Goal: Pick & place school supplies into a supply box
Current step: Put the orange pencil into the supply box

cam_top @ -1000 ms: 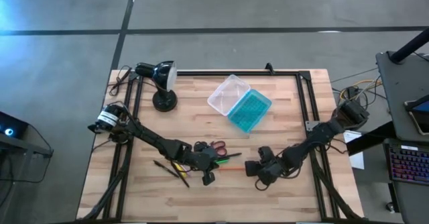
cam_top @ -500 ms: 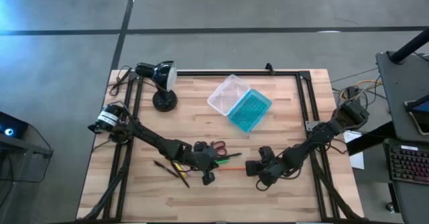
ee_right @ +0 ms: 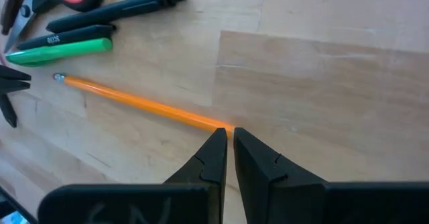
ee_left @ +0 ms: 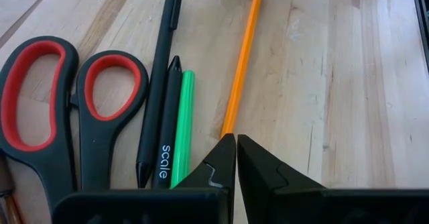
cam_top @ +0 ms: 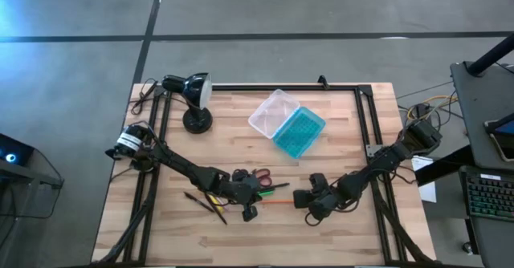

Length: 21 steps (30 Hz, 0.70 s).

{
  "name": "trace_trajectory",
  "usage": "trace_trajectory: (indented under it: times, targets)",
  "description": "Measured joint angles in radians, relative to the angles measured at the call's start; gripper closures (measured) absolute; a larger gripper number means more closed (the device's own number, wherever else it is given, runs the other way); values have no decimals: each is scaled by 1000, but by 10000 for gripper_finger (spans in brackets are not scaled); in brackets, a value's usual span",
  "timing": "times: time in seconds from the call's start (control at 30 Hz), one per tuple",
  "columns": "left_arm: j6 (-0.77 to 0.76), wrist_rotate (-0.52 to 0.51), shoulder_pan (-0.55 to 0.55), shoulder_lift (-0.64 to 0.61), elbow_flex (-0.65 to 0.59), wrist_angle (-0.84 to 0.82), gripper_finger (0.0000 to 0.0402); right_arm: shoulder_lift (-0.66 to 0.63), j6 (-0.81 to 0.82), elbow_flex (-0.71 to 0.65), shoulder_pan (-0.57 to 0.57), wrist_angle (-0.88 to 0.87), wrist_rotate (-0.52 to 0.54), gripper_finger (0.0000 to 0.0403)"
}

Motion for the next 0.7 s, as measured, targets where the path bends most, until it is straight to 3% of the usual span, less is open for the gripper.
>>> trace_trajectory:
  times: [0.7]
  targets:
    - [-68,-20,1,0,-48,1,402,0,1,0,-4,3,-1,381]
